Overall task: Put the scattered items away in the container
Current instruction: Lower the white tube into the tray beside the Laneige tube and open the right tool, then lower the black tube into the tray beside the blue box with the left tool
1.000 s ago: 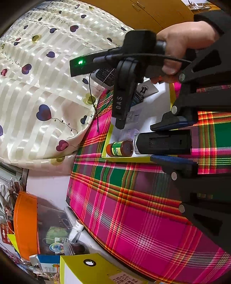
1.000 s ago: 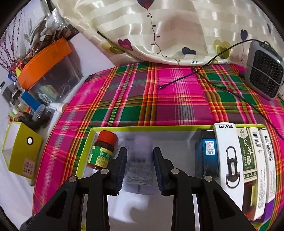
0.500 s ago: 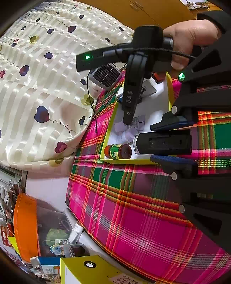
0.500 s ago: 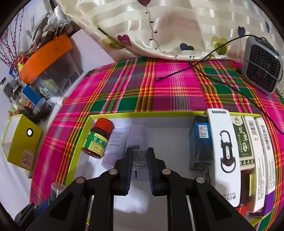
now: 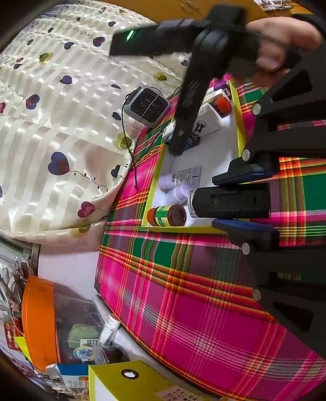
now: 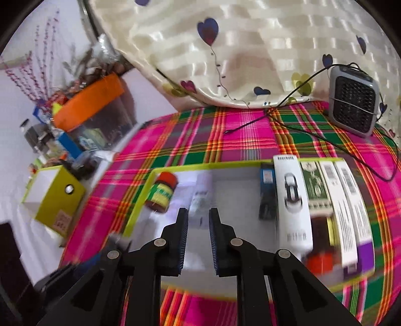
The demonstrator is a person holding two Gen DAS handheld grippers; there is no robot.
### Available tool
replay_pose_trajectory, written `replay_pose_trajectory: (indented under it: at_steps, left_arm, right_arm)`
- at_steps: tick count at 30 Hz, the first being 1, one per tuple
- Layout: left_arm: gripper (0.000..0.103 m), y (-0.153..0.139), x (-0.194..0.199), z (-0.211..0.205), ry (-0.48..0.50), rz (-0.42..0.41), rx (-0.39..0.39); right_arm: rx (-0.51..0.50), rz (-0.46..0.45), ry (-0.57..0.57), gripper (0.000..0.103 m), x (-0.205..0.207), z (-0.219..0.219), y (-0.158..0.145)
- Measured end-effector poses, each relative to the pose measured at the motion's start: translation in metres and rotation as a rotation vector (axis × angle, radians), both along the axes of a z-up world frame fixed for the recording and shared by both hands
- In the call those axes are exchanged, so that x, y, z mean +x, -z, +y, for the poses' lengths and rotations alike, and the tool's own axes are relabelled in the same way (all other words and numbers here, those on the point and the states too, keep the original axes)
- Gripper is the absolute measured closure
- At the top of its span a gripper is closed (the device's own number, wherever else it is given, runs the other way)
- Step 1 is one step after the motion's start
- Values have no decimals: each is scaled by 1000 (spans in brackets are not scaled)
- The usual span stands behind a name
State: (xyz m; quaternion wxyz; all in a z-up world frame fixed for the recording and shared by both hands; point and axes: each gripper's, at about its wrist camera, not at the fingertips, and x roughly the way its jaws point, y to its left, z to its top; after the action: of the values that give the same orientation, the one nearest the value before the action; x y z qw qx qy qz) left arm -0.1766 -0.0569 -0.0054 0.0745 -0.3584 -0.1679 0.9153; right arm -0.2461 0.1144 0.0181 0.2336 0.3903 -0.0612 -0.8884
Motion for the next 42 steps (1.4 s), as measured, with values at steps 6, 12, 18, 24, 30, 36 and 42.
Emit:
replay_pose_trajectory:
  at_steps: [6,12,18,24,30,36,42]
  left_arm:
    - [75,0,1,8,17,4,-29]
    - [75,-2,4,16,26,26,-67]
    - [75,1,3,22,38,23,-90]
    - [75,2,4,29,57,38,-113]
    - [75,2,5,34,77,52,-115]
    - [75,0,8,36,65,75,-126]
    - [75,-1,2,39,51,46,-120]
  right_arm:
    - [-17,89,-27,84,29,8,-3]
    - [-42,157,0,82,38,25,-1]
    - [-61,146,30,81,35,42,7]
    - [-14,195,42,81,39,44,3]
    - [46,209,55,81,40,44,4]
    - [46,228,101,81,40,55,0]
    - [21,233,154,81,36,68,-3]
